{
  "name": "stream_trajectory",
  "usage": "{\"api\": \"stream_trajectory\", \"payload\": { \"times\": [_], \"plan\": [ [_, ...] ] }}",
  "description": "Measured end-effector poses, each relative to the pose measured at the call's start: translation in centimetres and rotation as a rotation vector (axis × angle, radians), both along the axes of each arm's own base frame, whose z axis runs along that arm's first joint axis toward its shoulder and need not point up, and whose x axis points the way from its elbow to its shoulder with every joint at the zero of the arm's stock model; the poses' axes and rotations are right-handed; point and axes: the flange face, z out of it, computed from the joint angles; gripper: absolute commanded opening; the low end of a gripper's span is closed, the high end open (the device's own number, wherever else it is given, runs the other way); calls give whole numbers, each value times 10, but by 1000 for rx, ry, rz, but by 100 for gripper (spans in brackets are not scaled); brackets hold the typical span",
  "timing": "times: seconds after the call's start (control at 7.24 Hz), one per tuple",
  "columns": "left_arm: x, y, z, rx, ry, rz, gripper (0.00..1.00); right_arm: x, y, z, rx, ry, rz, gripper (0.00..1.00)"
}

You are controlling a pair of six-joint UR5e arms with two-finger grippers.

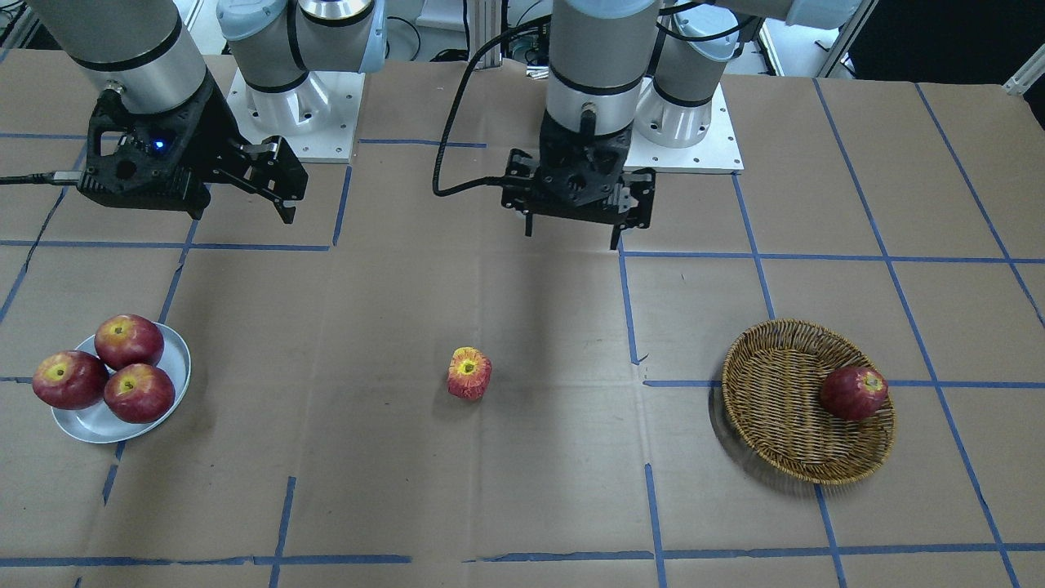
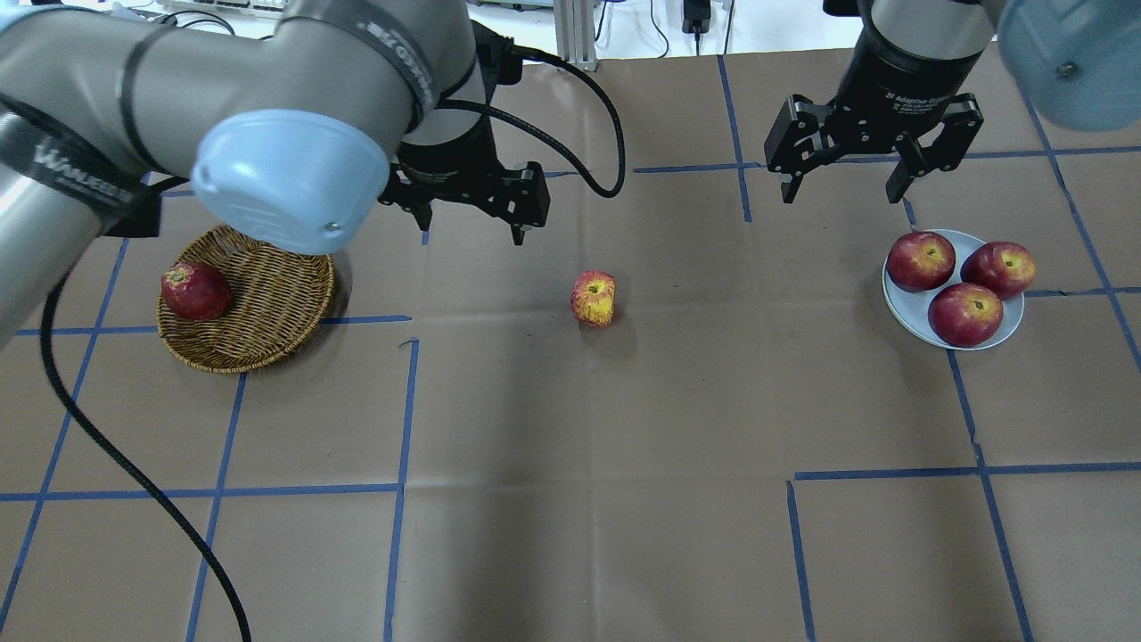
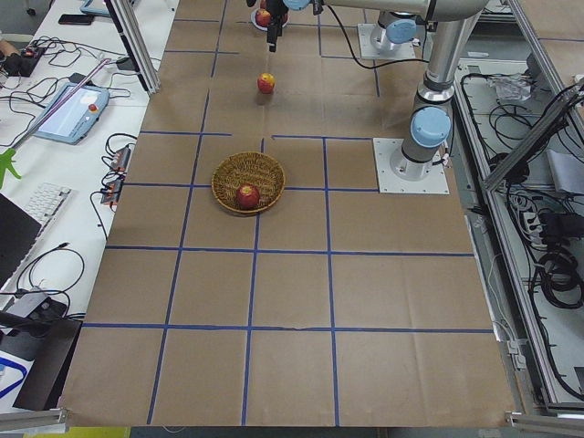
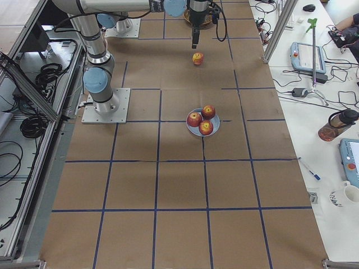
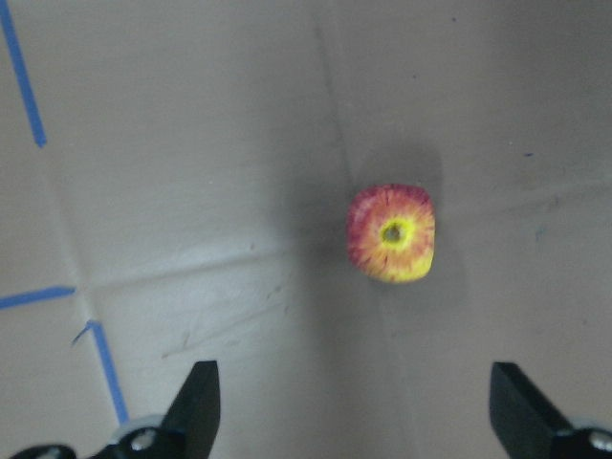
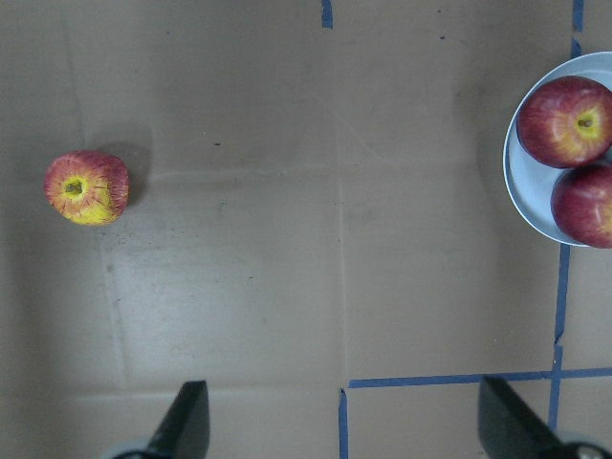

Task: Transfer apple from basket to plate
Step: 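Raise the left gripper back toward the basket while the right gripper moves toward the apple, then lower the right gripper onto the yellow-red apple and grasp it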

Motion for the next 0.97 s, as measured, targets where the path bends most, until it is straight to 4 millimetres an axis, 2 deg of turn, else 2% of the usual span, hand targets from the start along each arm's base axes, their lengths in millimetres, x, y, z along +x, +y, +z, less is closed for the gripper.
{"api": "stream_trajectory", "payload": {
  "times": [0.28,0.55,0.69,0.97],
  "plan": [
    [60,18,32,20,-6,10,99,28,-3,-7,-17,-2,12,100],
    [105,30,49,31,7,69,99,81,-9,-26,-41,3,9,100],
    [116,31,51,33,18,92,99,108,-12,-41,-51,2,-6,100],
    [123,32,52,29,26,111,99,159,-21,-80,-65,-2,-28,100]
  ]
}}
